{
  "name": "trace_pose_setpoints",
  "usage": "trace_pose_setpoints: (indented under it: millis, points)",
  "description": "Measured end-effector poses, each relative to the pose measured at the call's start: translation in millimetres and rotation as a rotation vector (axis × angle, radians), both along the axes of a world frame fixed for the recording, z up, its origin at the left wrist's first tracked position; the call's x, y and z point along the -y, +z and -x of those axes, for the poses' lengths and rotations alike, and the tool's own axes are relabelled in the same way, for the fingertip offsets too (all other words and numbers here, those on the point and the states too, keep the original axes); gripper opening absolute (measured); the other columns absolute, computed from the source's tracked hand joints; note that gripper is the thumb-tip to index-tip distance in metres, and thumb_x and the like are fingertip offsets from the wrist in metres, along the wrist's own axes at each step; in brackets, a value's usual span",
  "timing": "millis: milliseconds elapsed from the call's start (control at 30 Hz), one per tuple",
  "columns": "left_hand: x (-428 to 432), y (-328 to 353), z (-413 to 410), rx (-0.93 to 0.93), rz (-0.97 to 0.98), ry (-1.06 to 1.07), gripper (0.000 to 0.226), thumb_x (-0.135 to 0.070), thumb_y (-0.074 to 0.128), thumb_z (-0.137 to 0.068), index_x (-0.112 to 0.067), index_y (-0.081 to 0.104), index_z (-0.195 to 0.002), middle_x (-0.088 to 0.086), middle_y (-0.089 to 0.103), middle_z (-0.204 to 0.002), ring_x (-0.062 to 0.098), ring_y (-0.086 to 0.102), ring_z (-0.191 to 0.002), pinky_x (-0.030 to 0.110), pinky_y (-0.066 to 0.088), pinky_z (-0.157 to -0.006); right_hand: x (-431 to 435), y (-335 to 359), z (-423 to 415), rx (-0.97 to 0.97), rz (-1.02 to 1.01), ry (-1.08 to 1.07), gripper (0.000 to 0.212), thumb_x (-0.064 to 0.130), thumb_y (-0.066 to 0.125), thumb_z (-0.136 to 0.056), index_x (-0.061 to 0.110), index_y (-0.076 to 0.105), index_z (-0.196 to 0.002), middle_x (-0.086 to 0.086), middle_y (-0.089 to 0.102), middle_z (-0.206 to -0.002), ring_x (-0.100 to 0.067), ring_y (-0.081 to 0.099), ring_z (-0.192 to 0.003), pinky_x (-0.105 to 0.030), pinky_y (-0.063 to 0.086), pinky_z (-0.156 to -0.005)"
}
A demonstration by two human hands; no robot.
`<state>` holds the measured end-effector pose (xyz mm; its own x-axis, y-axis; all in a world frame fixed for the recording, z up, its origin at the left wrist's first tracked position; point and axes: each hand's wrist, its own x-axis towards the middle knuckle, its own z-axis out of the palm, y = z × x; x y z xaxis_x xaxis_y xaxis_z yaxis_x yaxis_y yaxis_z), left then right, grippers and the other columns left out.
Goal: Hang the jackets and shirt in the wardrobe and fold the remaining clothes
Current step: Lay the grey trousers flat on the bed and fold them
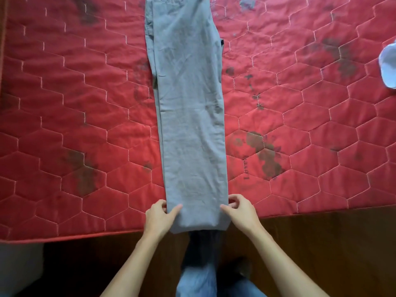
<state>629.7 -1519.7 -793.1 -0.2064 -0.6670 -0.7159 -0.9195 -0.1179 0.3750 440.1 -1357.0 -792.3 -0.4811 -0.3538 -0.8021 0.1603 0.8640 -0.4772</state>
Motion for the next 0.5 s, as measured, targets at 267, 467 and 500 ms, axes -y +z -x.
trace_pose_setpoints:
  millis: [267,467,500]
  points:
    - [-9.5,-5.2,-11.6,-0.208,-0.284,0.164,0.034,-0.024,0.085,-0.076,-0.020,0.072,-0.107,-0.008,0.076,-0.099,0.010,0.073,-0.093,0.029,0.058,-0.083,-23.1,0.1,-10.4,0.137,0.049,0.096,0.032,0.042,0.074,-0.068,0.026,0.070,-0.096,0.008,0.073,-0.097,-0.010,0.068,-0.091,-0.038,0.056,-0.087]
    - [-35.4,5.7,-26.7,-0.208,-0.457,0.162,0.018,-0.019,0.077,-0.086,-0.022,0.070,-0.102,-0.006,0.076,-0.101,0.010,0.073,-0.093,0.021,0.057,-0.077,-39.9,12.9,-15.0,0.249,0.100,0.059,0.039,0.033,0.079,-0.073,0.026,0.060,-0.106,0.012,0.072,-0.106,-0.004,0.070,-0.094,-0.036,0.057,-0.089]
    - [-41.2,7.6,-31.0,-0.205,-0.458,0.166,0.015,-0.017,0.074,-0.087,-0.022,0.071,-0.101,-0.005,0.076,-0.102,0.012,0.073,-0.093,0.021,0.057,-0.076,-44.5,14.3,-16.8,0.267,0.097,0.062,0.040,0.032,0.079,-0.074,0.025,0.060,-0.108,0.011,0.073,-0.106,-0.003,0.070,-0.094,-0.037,0.058,-0.089]
